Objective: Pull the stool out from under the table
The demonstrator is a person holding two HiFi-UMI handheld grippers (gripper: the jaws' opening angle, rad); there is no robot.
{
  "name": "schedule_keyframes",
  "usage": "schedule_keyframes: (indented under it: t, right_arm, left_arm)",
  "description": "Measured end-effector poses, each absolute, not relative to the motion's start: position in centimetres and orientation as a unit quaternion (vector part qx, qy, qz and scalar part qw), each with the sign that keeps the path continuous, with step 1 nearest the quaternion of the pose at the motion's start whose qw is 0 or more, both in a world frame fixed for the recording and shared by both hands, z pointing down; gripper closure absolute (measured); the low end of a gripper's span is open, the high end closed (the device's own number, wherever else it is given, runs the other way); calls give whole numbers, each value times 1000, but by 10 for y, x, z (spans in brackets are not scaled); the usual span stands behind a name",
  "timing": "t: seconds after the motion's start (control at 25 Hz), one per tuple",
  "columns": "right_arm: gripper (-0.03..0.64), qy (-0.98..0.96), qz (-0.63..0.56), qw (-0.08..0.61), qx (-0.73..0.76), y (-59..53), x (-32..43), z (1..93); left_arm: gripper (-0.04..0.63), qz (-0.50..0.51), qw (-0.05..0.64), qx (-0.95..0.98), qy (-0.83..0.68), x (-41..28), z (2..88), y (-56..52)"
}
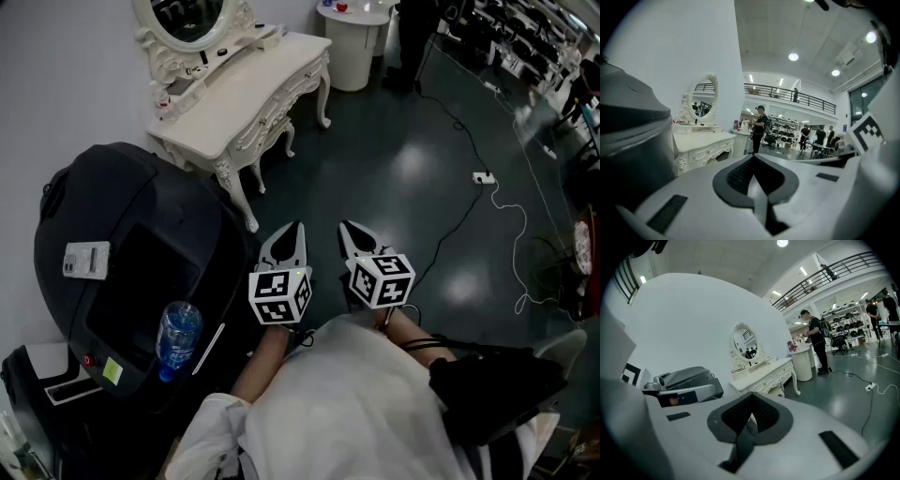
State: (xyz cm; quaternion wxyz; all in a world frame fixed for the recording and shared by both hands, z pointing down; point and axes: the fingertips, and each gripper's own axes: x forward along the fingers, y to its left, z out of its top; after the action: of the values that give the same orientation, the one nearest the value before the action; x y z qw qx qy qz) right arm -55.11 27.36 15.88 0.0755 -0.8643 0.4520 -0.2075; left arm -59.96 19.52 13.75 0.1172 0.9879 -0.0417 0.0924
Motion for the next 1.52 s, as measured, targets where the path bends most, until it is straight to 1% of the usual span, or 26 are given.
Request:
schedule_keyframes:
  t: [0.8,1.04,1.28,1.52]
  right_arm:
    - [617,423,-210,89,-877,275,-555,165]
    - [617,406,-224,93,-881,282,-550,175]
    - [618,406,-234,98,-878,279,-530,185]
    - [617,422,-248,94,-867,263,-489,194]
  left_arm:
    - [585,93,111,989,-20,-604,144,194]
    - [584,109,114,987,-6,-600,154,199]
    - [584,123,106,987,5,-581,165,207]
    - [584,123,110,986,-16,-543,168,194]
